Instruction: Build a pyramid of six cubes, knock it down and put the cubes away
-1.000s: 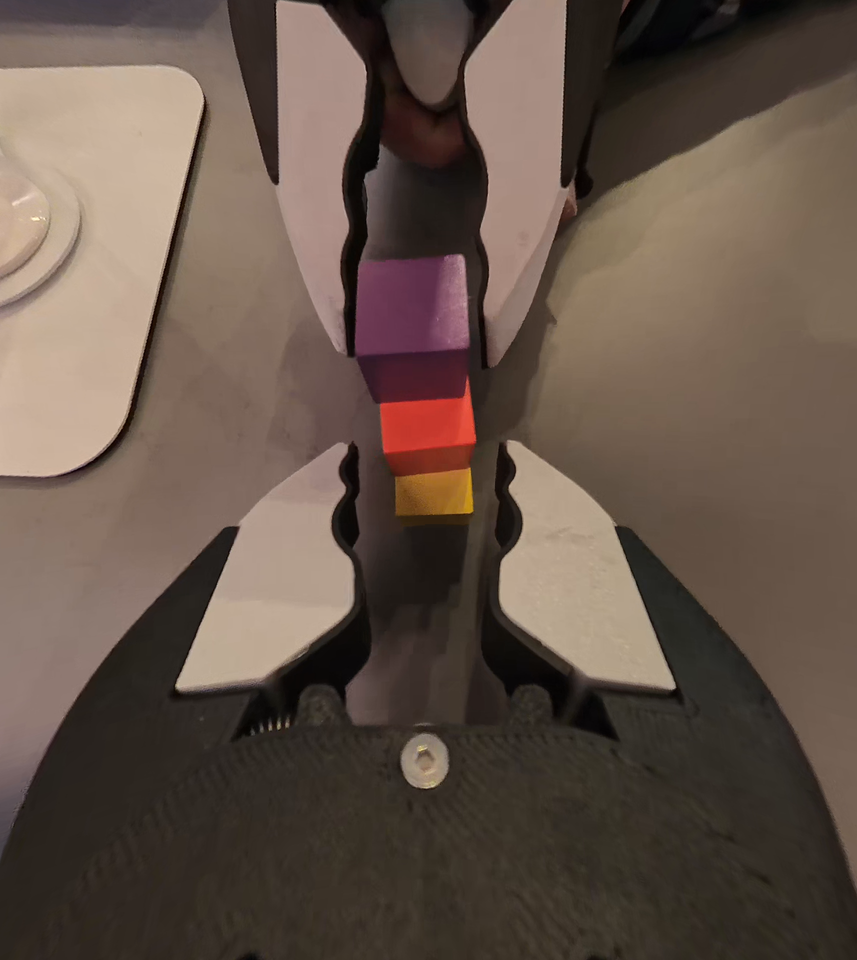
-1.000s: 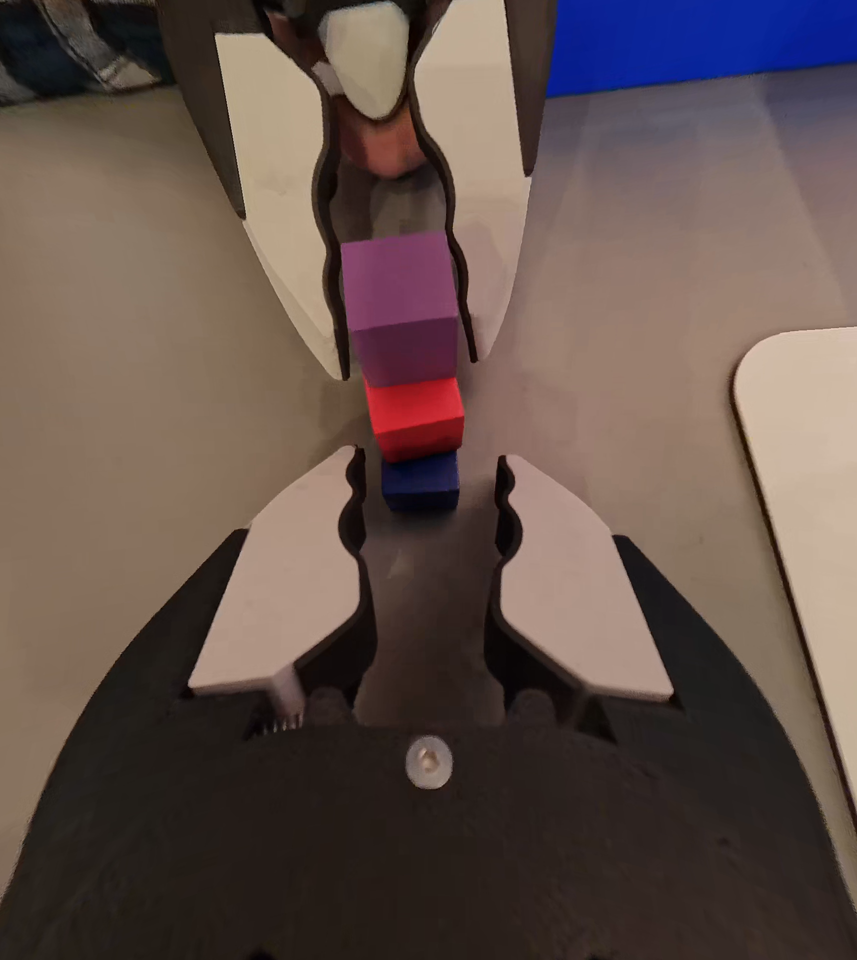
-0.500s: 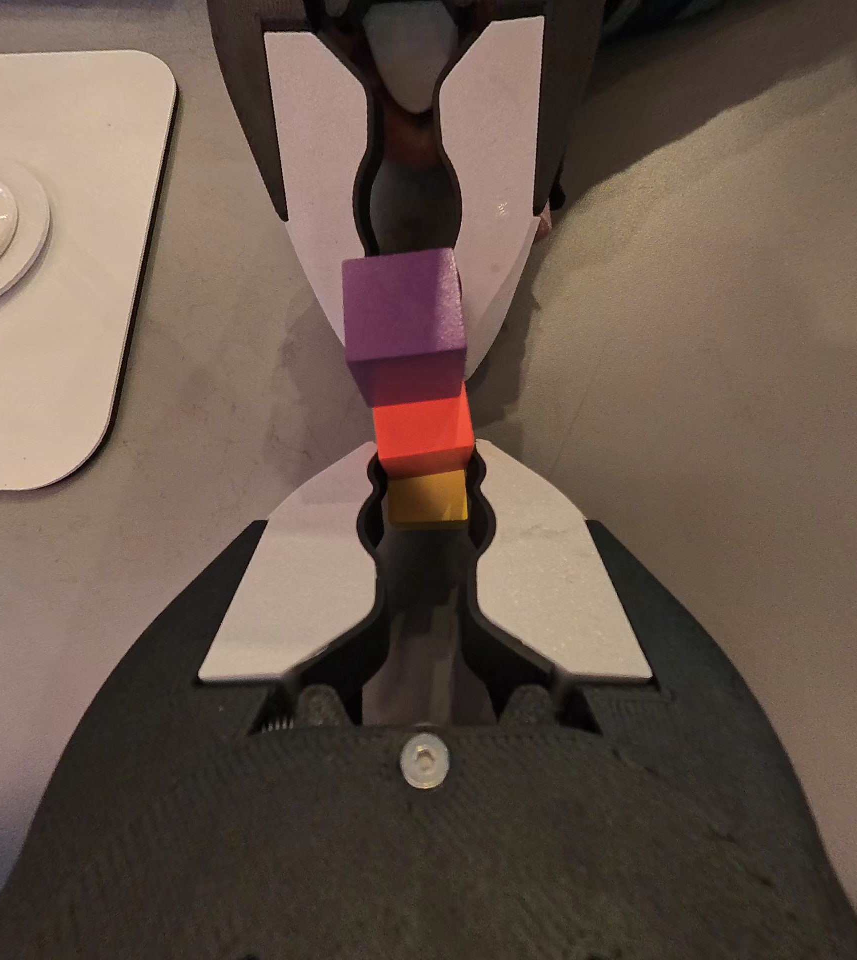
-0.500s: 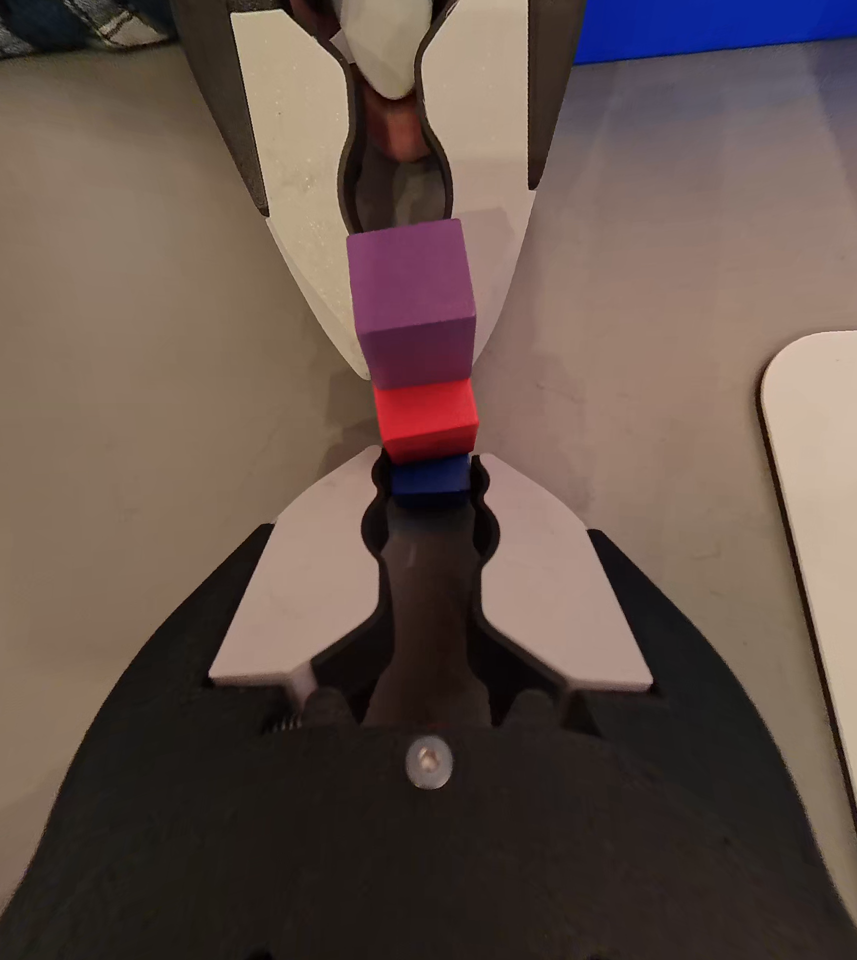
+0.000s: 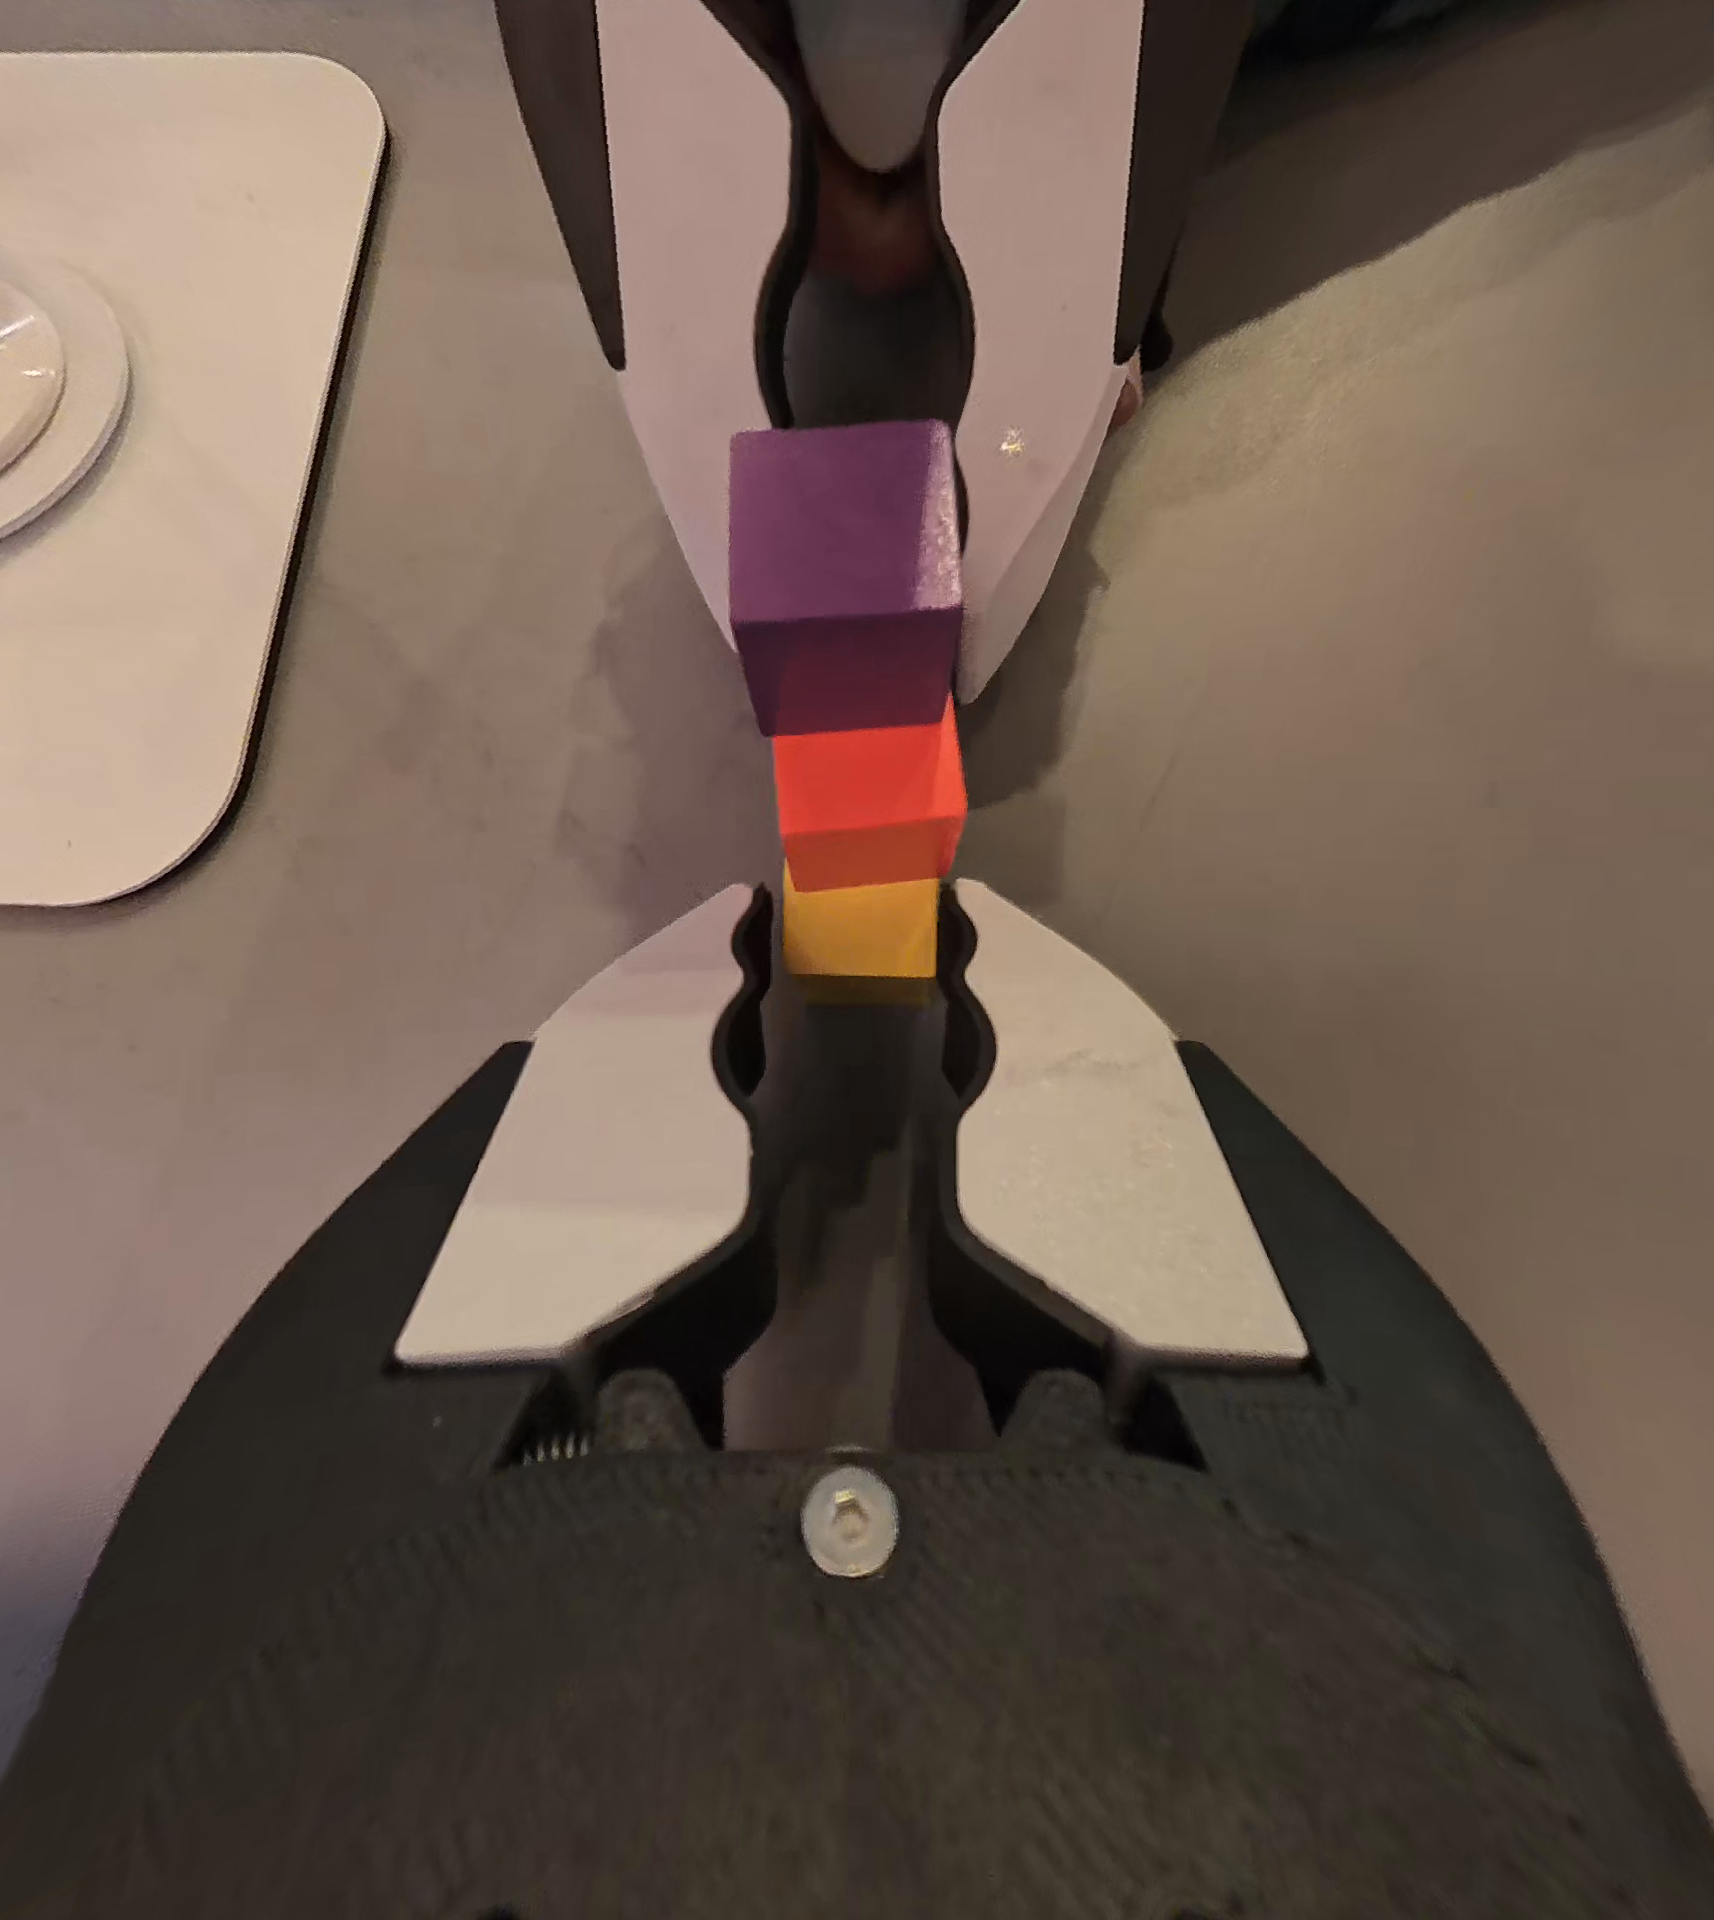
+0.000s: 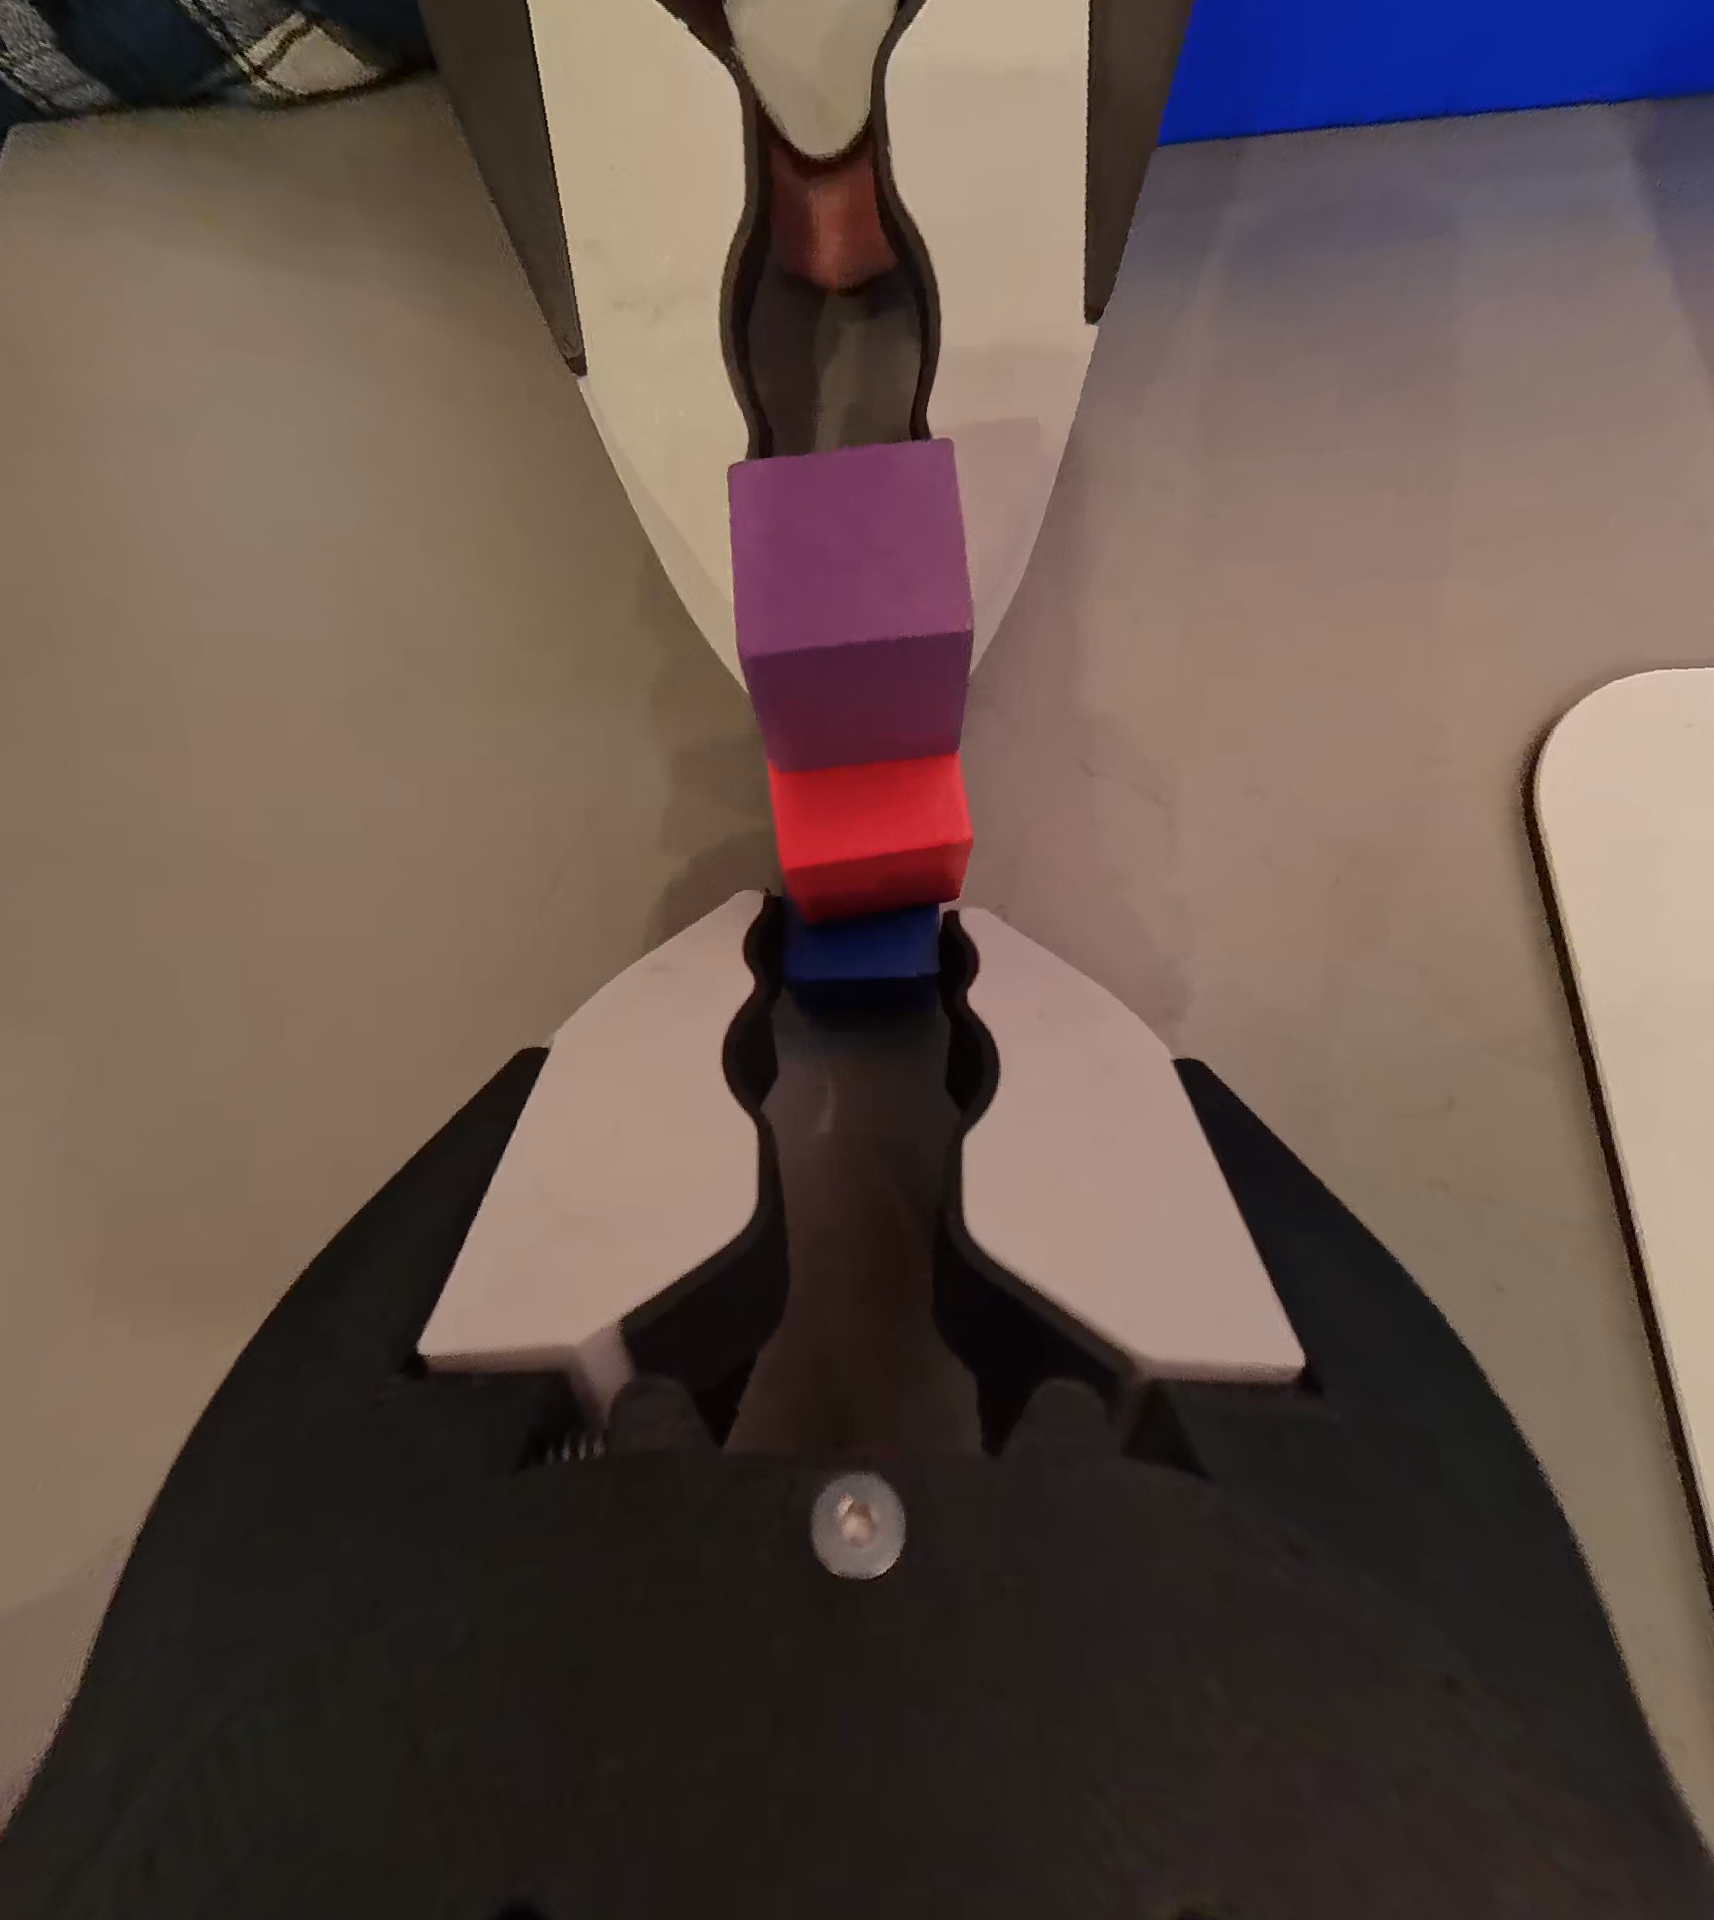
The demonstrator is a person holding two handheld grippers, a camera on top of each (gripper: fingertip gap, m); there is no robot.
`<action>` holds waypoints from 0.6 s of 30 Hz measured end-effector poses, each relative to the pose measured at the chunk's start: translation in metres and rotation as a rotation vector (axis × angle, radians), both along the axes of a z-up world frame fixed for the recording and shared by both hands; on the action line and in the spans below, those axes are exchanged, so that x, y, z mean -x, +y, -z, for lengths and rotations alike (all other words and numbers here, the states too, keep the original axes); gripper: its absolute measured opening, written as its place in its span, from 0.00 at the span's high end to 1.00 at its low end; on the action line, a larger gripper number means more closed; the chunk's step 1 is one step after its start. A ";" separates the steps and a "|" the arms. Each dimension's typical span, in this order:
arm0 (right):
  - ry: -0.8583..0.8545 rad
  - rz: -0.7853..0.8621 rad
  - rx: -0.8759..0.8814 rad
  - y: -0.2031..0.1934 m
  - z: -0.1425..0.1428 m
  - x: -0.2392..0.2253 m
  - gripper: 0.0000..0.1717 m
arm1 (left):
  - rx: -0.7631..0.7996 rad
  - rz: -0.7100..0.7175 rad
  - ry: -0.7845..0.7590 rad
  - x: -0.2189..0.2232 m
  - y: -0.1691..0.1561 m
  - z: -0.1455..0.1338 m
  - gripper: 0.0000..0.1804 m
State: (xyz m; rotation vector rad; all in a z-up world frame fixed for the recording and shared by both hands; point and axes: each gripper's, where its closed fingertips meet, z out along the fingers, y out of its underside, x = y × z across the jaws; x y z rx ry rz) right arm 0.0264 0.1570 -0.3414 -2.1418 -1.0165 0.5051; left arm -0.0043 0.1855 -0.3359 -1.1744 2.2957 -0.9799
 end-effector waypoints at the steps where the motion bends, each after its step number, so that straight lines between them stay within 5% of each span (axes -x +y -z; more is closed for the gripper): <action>1: 0.001 0.001 -0.001 0.000 0.000 0.000 0.83 | -0.004 0.005 0.003 0.000 -0.001 0.001 0.84; 12: -0.002 0.004 -0.003 -0.001 -0.001 0.002 0.82 | -0.021 0.011 0.004 -0.001 -0.002 0.002 0.84; 18: 0.072 0.005 -0.033 -0.002 -0.012 0.003 0.73 | 0.001 -0.005 -0.031 -0.002 -0.002 -0.006 0.70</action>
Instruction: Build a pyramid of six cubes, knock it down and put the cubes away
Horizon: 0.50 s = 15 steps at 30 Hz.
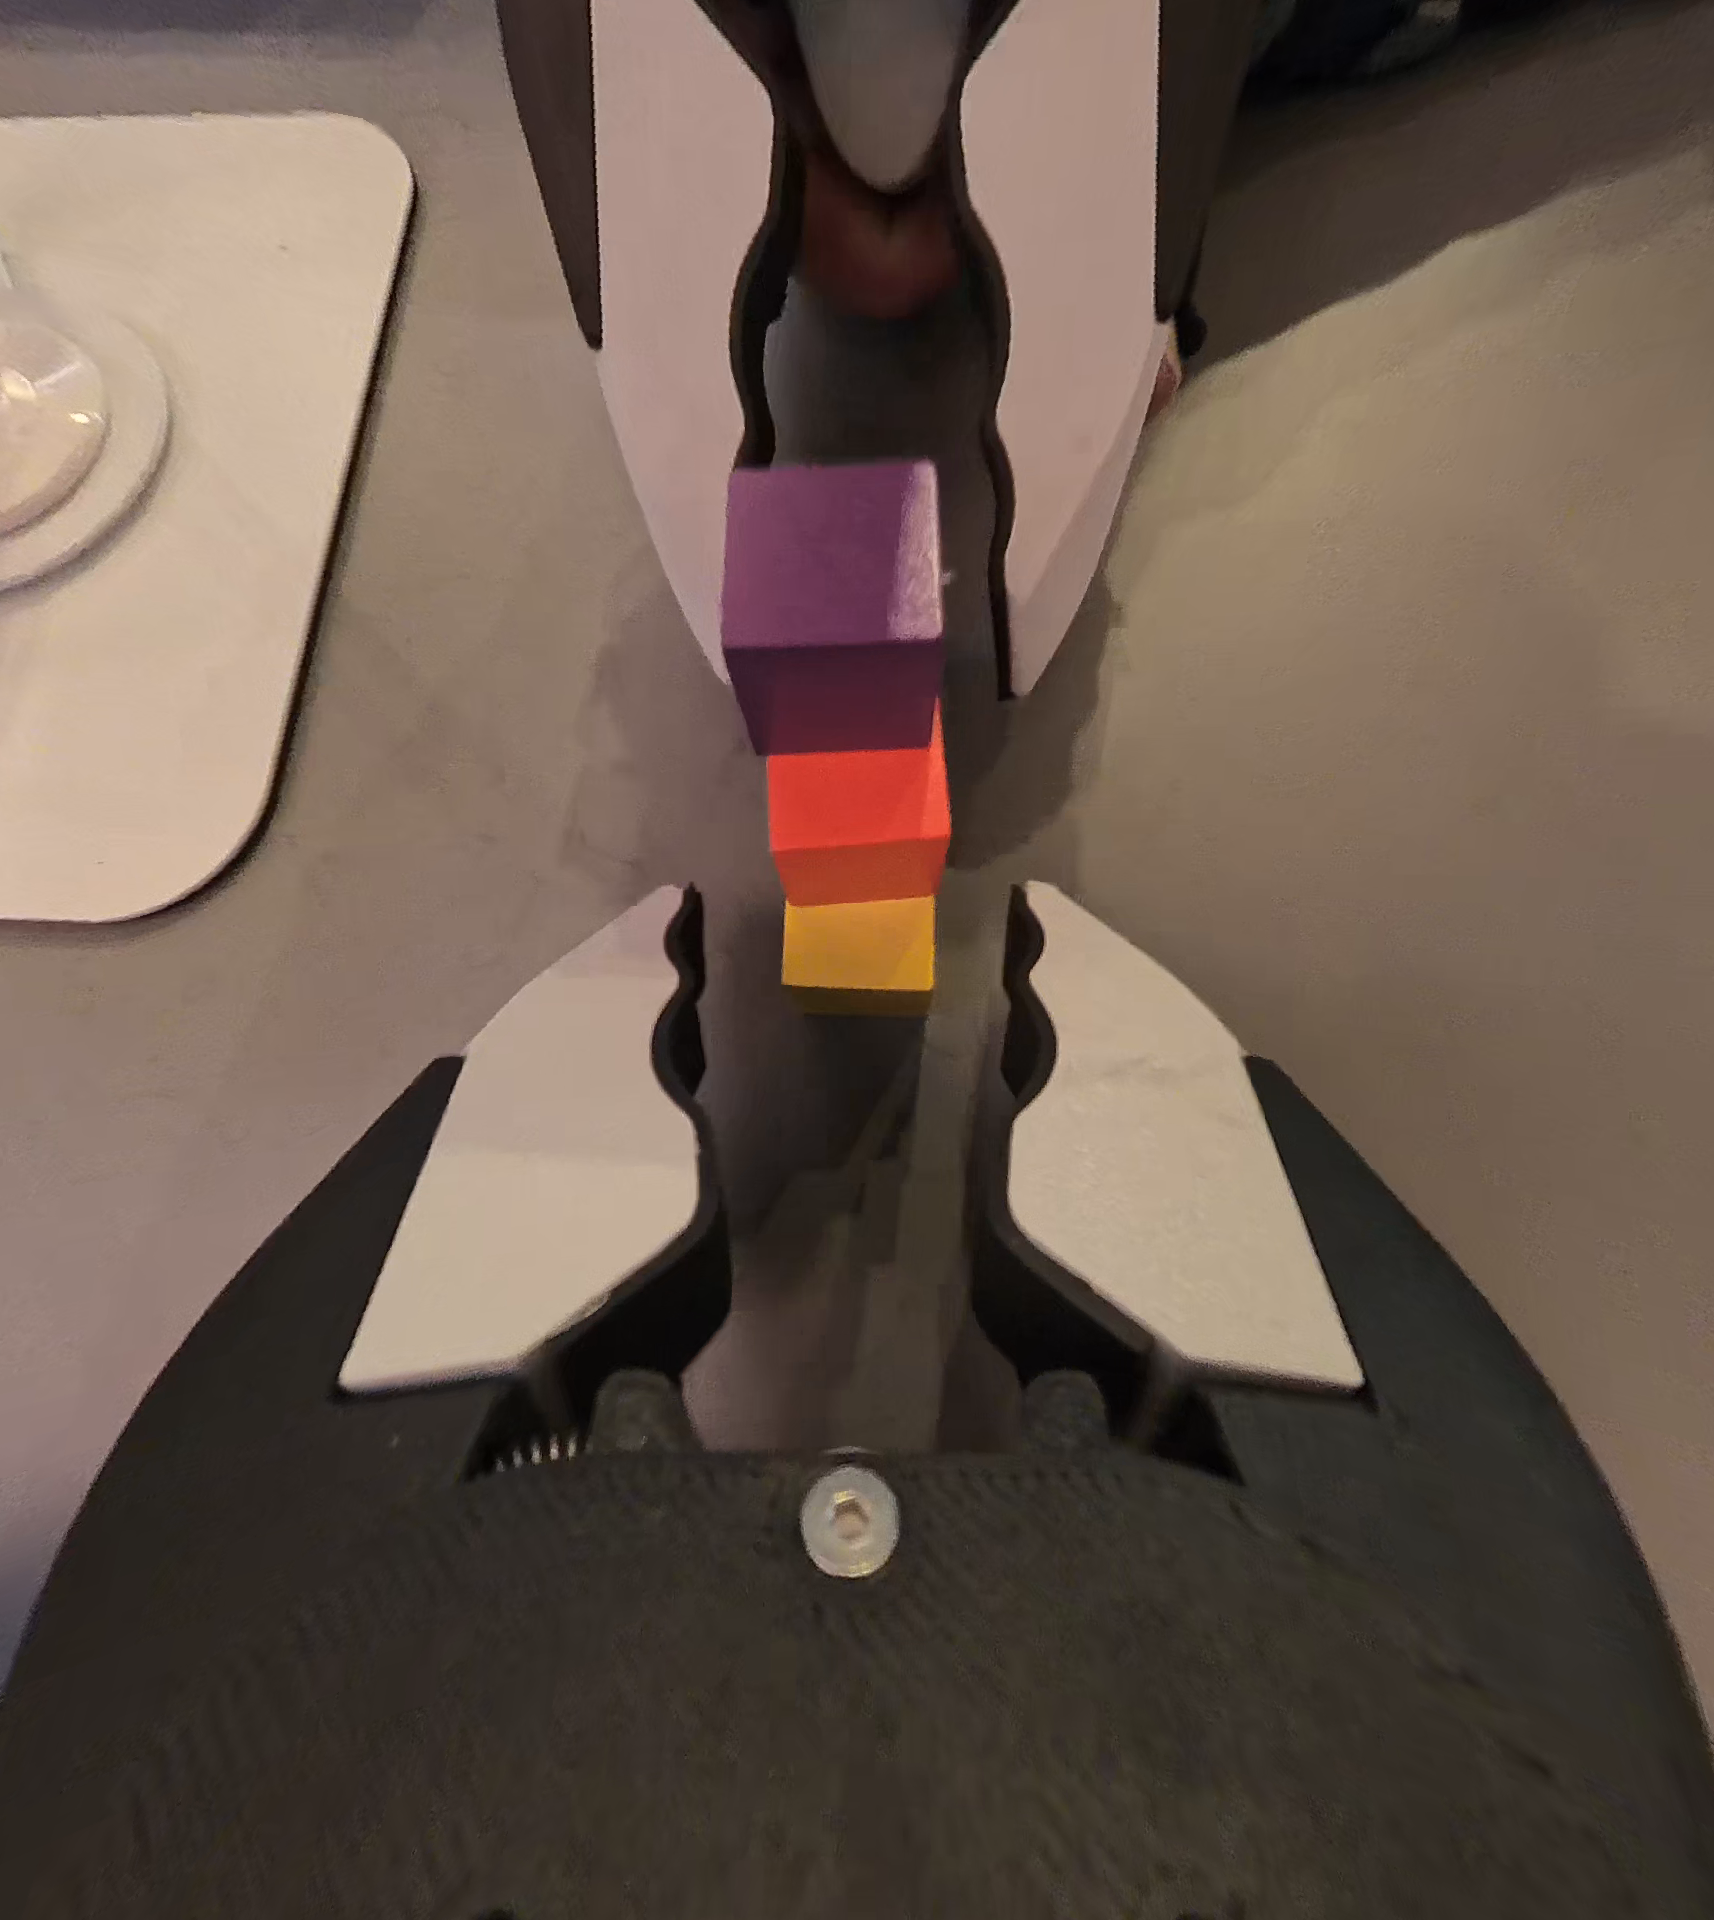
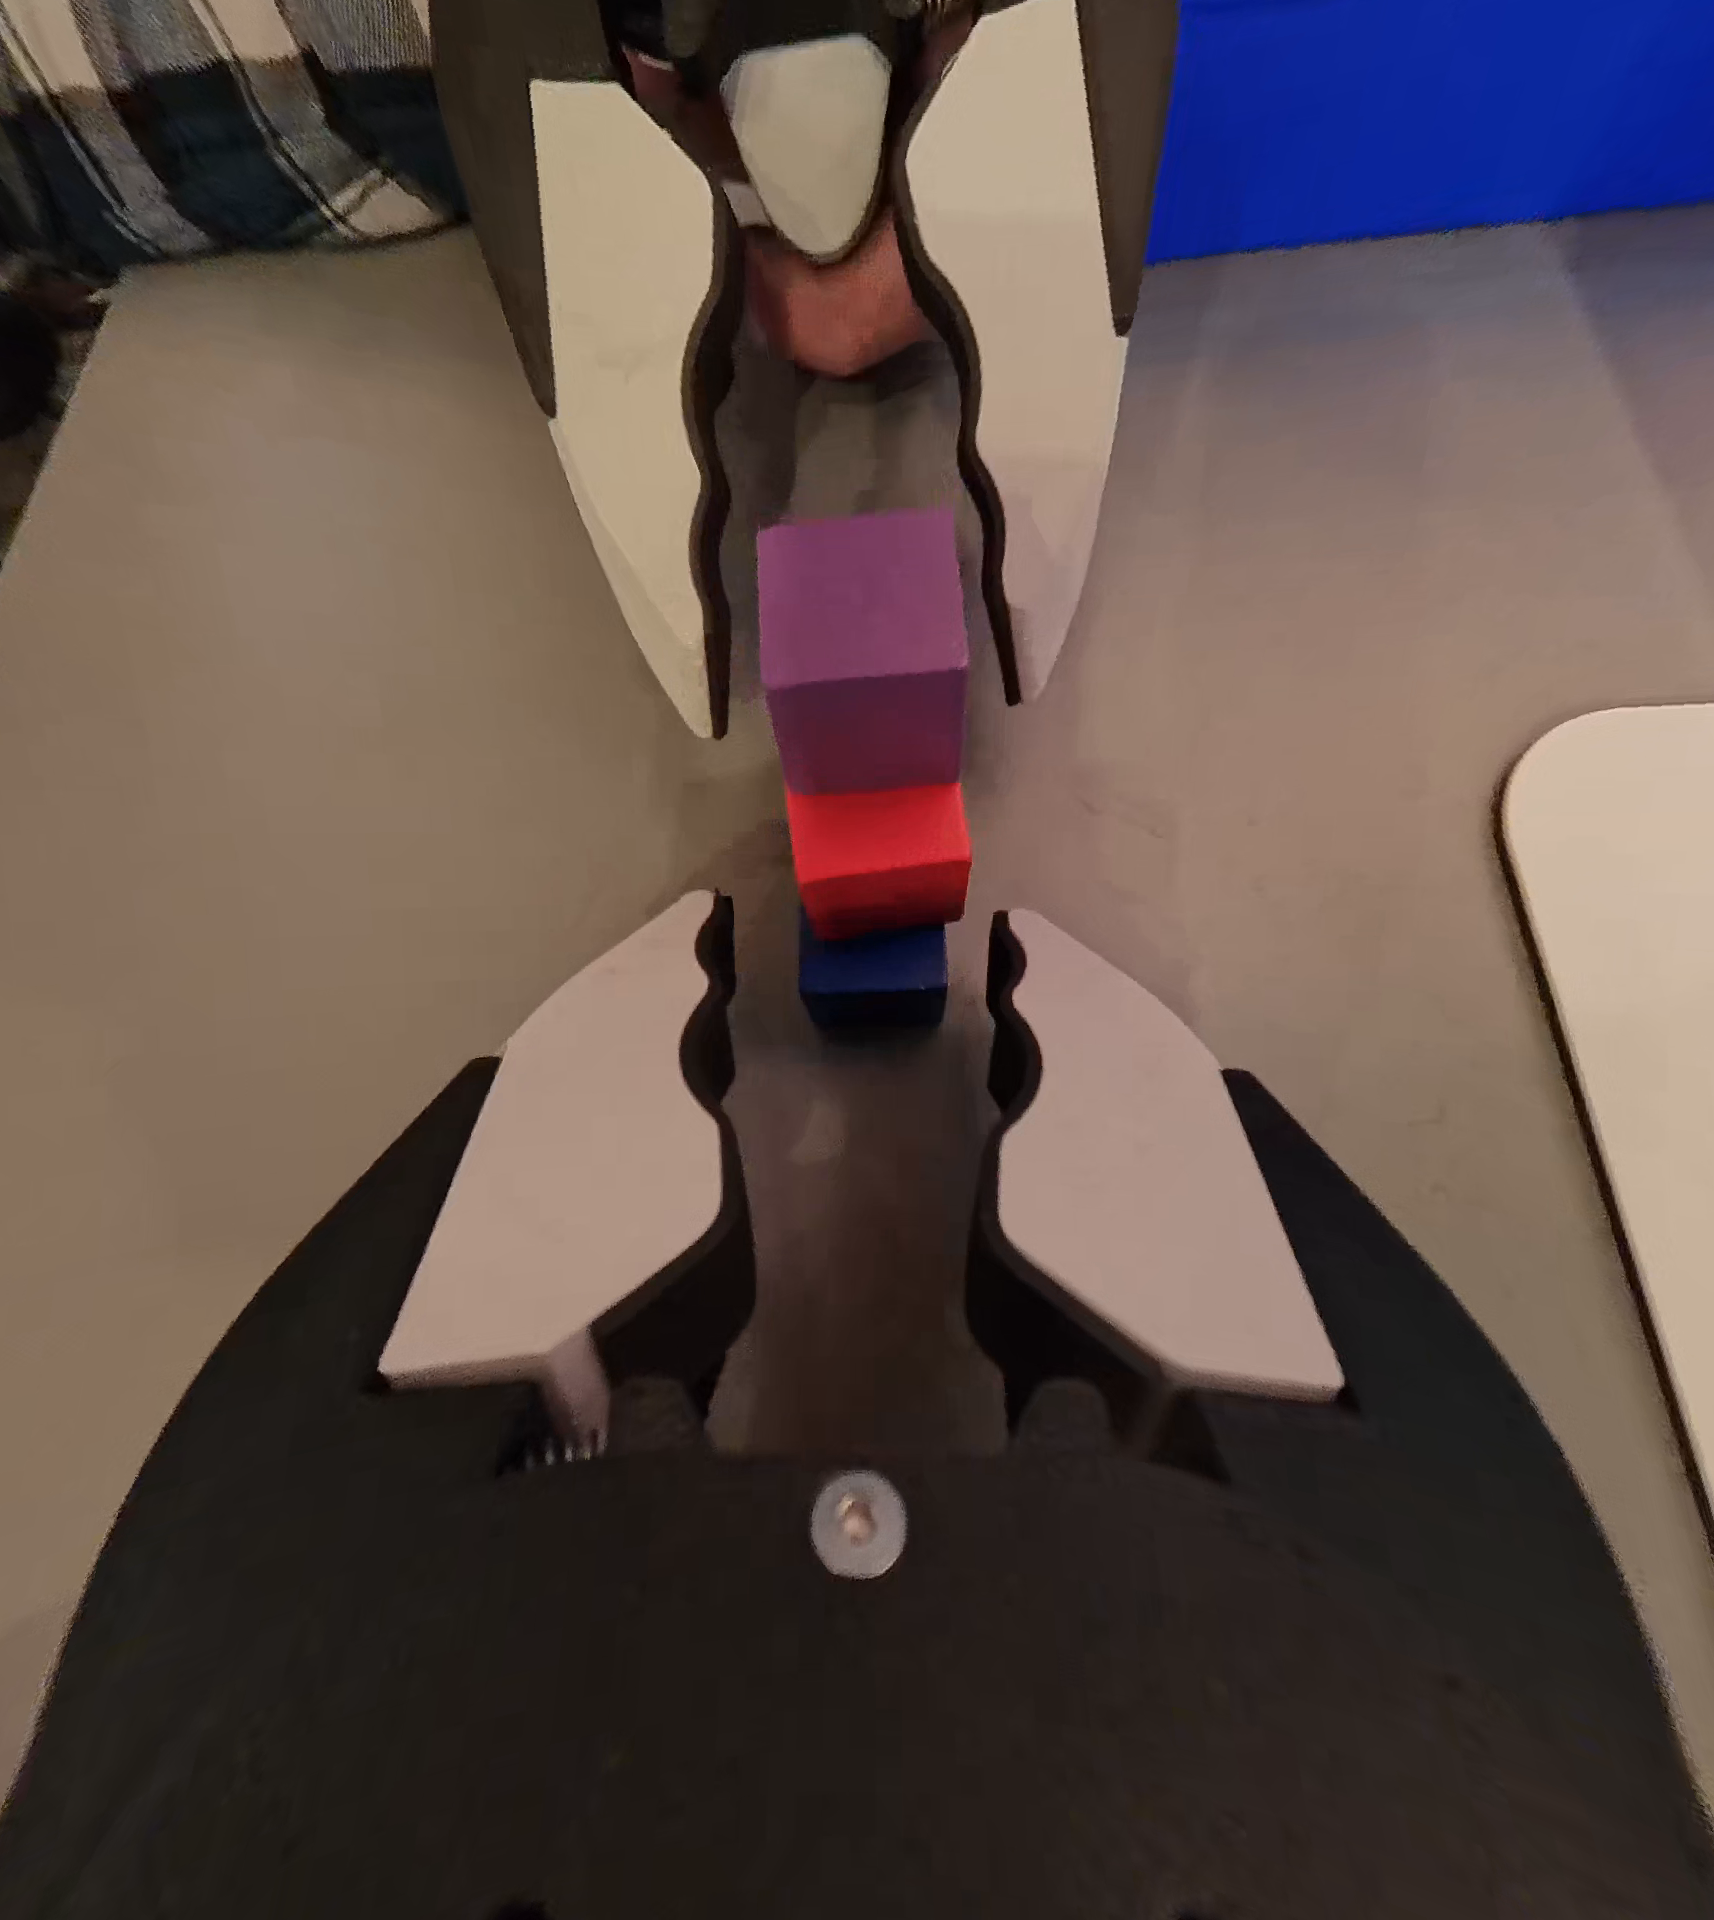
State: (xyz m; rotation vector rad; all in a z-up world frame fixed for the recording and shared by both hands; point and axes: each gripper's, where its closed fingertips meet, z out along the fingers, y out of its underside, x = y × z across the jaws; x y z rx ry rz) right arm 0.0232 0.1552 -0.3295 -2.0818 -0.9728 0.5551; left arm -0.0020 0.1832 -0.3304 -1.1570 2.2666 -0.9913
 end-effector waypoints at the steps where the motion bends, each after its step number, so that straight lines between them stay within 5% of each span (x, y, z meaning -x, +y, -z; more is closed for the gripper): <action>1: 0.009 0.005 -0.009 0.001 -0.002 0.000 0.73 | 0.009 0.000 -0.018 -0.001 -0.001 -0.004 0.69; 15: 0.017 -0.003 -0.078 0.006 -0.014 0.003 0.84 | 0.014 0.018 -0.089 -0.008 -0.005 -0.016 0.85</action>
